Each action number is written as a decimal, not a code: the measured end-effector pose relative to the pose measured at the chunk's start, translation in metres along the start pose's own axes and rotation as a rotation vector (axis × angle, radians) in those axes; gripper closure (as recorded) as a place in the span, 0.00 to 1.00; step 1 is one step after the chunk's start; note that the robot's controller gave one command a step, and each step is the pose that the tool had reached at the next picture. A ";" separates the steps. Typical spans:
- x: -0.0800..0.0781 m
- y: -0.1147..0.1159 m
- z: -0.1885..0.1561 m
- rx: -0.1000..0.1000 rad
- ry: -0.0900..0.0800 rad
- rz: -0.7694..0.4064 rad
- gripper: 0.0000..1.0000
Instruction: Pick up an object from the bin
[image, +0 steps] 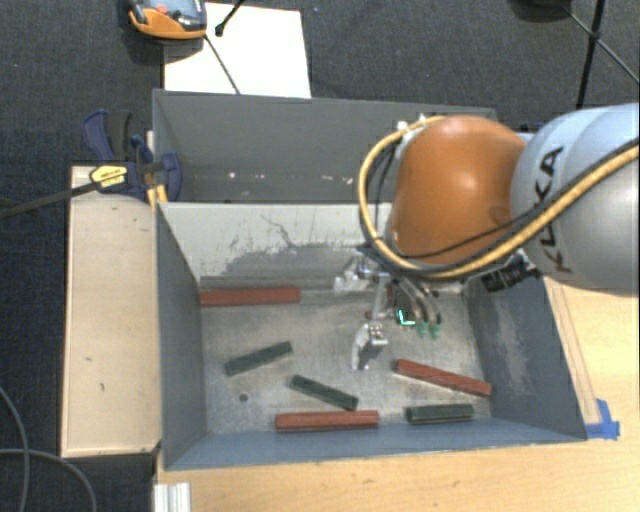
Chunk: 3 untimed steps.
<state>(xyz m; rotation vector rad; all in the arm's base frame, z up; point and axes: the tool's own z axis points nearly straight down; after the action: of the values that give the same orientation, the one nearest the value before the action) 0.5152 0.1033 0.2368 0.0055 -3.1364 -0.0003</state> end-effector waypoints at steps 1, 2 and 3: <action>-0.002 -0.001 -0.004 -0.001 -0.007 0.004 0.00; 0.015 0.014 0.073 -0.002 -0.011 0.025 0.00; 0.027 0.020 0.102 0.000 -0.003 0.099 0.00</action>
Offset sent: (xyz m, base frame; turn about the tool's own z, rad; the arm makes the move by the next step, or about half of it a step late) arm -0.0374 0.0301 -0.1668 0.0523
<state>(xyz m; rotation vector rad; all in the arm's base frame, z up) 0.4876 0.1227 0.1354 -0.1494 -3.1360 -0.0003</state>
